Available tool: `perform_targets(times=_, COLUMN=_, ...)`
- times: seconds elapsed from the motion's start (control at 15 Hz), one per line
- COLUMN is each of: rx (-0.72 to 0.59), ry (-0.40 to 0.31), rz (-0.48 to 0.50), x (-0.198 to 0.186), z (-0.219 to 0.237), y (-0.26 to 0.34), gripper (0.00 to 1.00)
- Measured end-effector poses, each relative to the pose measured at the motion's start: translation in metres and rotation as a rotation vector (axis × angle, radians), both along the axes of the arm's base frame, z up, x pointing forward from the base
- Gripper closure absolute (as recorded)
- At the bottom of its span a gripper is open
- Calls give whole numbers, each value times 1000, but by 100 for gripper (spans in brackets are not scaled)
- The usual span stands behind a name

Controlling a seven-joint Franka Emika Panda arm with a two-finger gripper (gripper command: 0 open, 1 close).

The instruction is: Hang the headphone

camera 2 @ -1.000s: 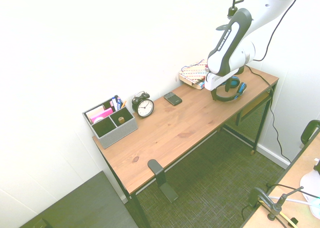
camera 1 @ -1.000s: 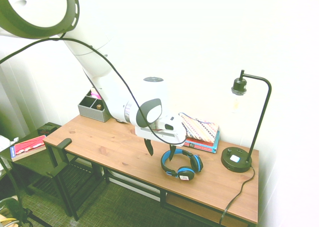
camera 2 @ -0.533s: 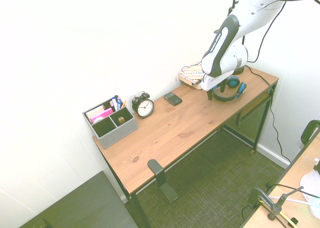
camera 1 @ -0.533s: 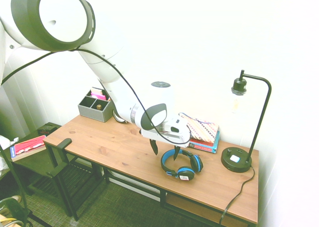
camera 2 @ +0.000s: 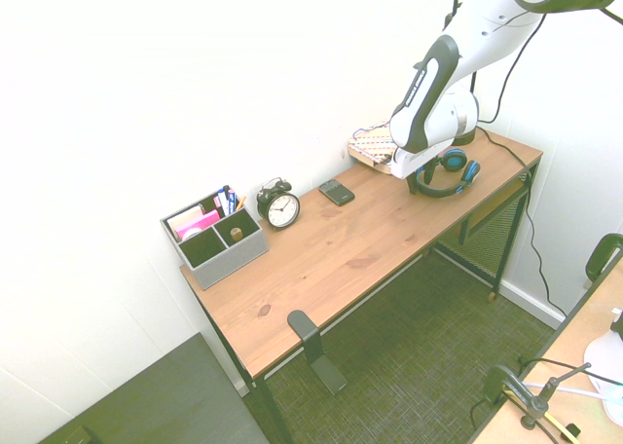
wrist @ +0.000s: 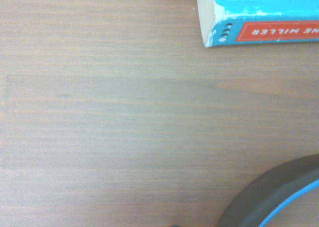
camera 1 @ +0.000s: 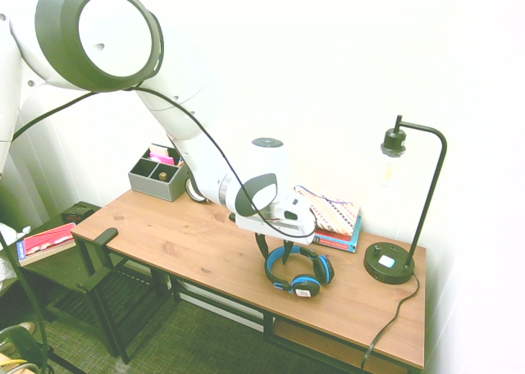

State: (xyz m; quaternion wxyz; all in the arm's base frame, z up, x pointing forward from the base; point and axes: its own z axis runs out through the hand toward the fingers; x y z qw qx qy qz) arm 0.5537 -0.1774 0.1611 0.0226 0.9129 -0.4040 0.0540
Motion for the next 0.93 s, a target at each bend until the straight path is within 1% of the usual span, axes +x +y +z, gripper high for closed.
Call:
perform_targets(times=0.27, rx=-3, ry=2, rz=-2, x=1, z=0, y=0, gripper=100)
perform_targets(times=0.47, rx=-3, ry=-2, rz=-44, x=3, z=8, y=-9, gripper=100)
perform_targets(times=0.6, rx=-10, ry=-4, rz=-97, x=5, z=30, y=-17, gripper=100)
perform_targets(times=0.73, rx=-7, ry=-3, rz=-149, x=6, z=61, y=-13, gripper=100)
perform_targets(times=0.93, rx=-18, ry=44, rz=-188, x=-3, z=117, y=16, gripper=100)
